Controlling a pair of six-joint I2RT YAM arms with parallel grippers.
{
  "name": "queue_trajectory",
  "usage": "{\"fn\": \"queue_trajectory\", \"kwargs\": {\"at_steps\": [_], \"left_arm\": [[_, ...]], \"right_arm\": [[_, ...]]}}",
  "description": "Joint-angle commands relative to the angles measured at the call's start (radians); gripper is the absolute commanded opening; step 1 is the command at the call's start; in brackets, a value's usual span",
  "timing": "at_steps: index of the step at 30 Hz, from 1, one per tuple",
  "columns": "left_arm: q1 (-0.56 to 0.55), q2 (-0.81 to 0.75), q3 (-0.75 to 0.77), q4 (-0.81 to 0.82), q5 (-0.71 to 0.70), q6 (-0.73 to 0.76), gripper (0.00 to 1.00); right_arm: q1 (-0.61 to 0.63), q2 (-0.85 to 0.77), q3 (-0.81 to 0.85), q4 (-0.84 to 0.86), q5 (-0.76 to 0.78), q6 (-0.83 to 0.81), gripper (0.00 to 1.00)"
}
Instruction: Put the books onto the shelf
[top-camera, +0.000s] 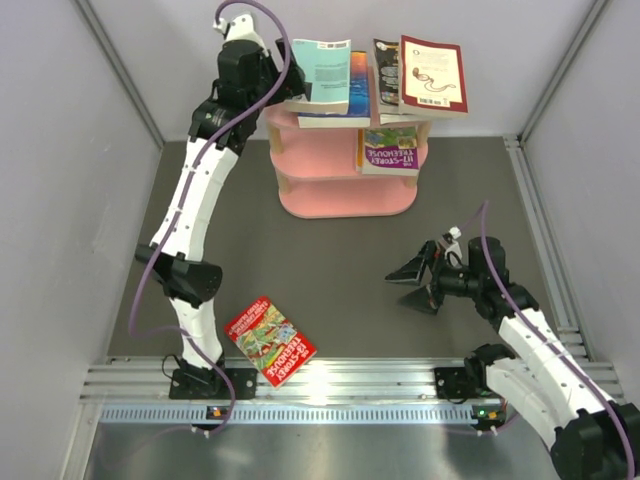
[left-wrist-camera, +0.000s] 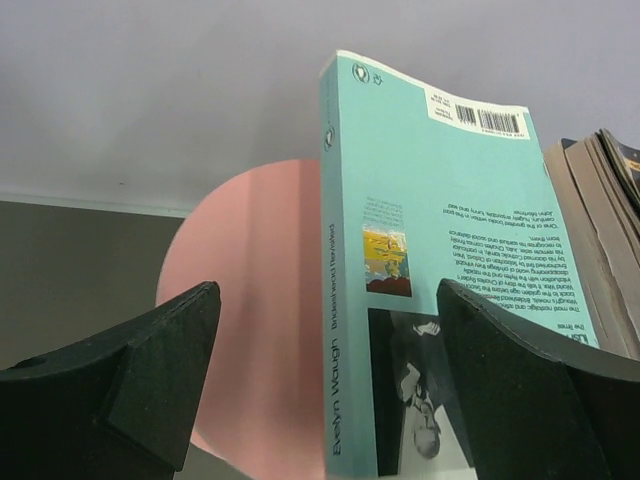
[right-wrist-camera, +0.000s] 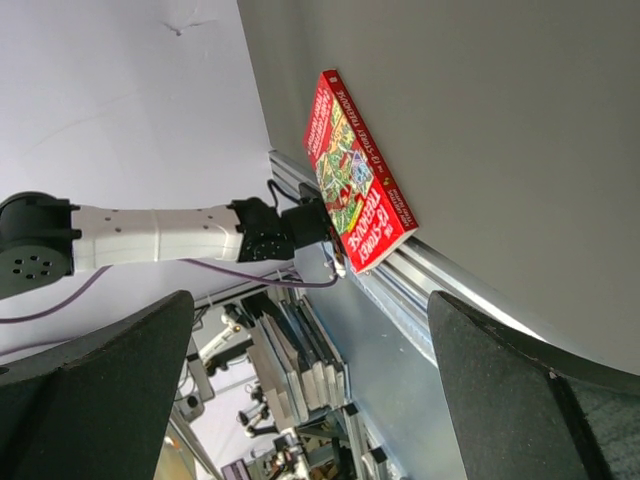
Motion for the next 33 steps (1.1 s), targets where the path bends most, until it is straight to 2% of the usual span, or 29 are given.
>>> {"fn": "queue_trajectory", "kwargs": {"at_steps": [1, 26, 33], "left_arm": [[-0.014, 0.024, 0.042, 0.078, 0.011, -0.004, 0.94], [-0.089, 0.097, 0.045, 0.132, 0.082, -0.060, 0.91], [-0.121, 0.069, 0.041, 0.118, -0.001, -0.056, 0.92]], "right_arm": [[-0.017, 0.007, -0.002, 0.028, -0.010, -0.005, 1.00], [-0.025, 0.058, -0.010, 0.090, -0.001, 0.006, 1.00], [-0.023, 0.047, -0.021, 0.097, -0.004, 0.015, 1.00]]}}
